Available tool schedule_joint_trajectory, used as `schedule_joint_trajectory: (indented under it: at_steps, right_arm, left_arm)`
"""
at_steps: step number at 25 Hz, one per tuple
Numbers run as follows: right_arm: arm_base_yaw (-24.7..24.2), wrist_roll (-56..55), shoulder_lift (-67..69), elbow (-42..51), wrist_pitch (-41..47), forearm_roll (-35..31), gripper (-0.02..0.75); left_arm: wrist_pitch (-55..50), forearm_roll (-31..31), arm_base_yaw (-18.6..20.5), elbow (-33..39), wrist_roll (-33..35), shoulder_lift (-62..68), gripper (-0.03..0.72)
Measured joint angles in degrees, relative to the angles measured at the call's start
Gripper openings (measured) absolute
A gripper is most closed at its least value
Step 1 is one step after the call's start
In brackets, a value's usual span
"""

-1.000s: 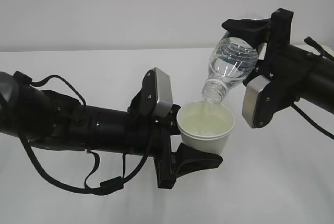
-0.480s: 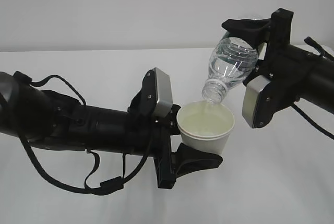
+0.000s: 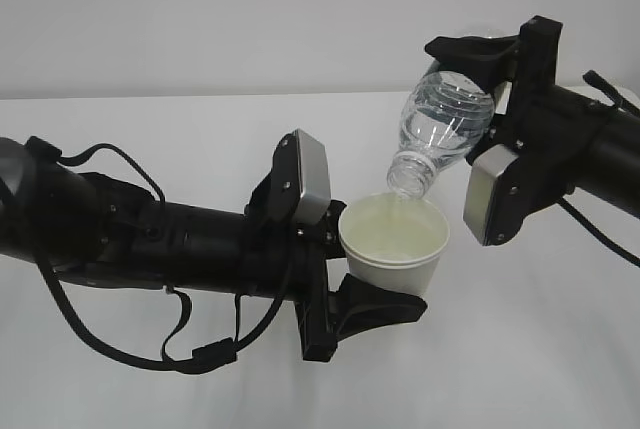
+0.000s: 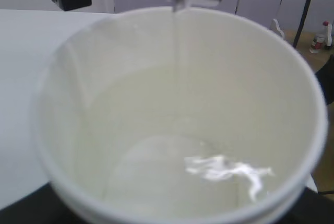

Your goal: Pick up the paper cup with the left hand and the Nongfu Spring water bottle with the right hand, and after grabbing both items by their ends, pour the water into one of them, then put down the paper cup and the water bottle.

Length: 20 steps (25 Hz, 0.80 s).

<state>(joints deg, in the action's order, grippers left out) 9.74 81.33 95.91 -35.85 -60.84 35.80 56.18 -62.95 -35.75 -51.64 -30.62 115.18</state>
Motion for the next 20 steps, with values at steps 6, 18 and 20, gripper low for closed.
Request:
schedule_joint_trajectory:
  at_steps: [6,18,20]
  right_arm:
    - [0.0,0.0,0.0,0.0,-0.1,0.0,0.483]
    - [0.0,-0.6,0.0,-0.1,-0.1,0.1,0.483]
    - [0.0,-1.2,0.0,-0.1,-0.1,0.3,0.483]
  left_arm:
    - [0.0,0.0,0.0,0.0,0.0,0.0,0.484]
    - [0.0,0.0,0.0,0.0,0.0,0.0,0.483]
    - [0.0,0.0,0.0,0.0,0.0,0.0,0.484]
